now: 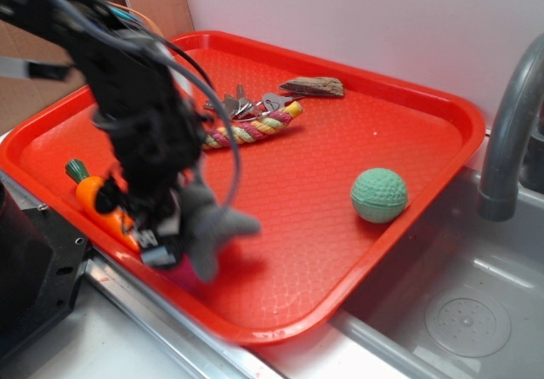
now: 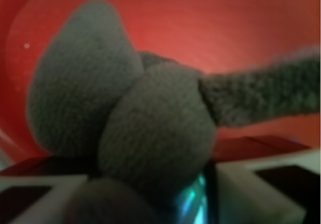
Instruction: Grab the gray animal.
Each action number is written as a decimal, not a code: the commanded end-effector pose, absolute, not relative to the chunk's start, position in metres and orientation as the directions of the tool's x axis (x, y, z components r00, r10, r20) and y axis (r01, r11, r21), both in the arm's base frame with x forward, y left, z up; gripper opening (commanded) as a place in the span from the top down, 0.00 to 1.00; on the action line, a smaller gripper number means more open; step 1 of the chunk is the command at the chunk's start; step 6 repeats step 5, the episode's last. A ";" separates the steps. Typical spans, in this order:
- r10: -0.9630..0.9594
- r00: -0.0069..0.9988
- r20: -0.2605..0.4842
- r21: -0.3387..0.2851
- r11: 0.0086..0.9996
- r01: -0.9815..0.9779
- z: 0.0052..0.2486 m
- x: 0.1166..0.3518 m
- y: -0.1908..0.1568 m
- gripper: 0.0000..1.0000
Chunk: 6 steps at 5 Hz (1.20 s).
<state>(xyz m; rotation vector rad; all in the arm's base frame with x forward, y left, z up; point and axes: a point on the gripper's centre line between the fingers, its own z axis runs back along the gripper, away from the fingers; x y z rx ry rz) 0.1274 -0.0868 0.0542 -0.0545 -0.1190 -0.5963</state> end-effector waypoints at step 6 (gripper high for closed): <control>0.546 0.837 0.039 -0.033 0.838 -0.545 0.229 0.114 0.033 1.00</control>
